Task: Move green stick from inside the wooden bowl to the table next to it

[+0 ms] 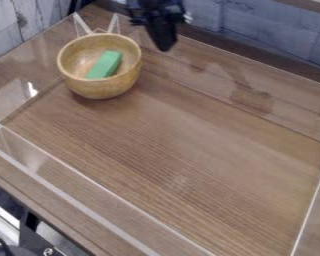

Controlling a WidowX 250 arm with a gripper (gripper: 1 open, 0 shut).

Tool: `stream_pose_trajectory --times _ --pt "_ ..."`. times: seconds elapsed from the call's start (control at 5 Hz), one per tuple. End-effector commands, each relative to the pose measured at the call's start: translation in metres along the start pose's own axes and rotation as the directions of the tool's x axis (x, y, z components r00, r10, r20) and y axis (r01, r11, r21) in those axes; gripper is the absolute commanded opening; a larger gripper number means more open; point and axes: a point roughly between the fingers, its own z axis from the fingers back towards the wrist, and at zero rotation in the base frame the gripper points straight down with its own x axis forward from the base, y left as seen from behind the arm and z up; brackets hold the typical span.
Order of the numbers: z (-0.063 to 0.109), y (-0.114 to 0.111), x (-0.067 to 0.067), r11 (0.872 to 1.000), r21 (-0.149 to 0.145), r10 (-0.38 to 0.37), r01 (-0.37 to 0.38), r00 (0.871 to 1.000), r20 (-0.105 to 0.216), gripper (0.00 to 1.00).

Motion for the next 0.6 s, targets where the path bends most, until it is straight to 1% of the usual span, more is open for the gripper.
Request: stream_pose_trajectory --times 0.0,0.2,0.4 --pt "-0.003 -0.027 0.002 0.998 0.010 -0.062 0.062 0.998 0.022 0.00" --pt "-0.017 -0.046 0.000 0.993 0.004 -0.118 0.118 0.993 0.005 0.00" --pt "-0.030 -0.040 0.002 0.996 0.006 -0.090 0.090 0.996 0.027 0.00"
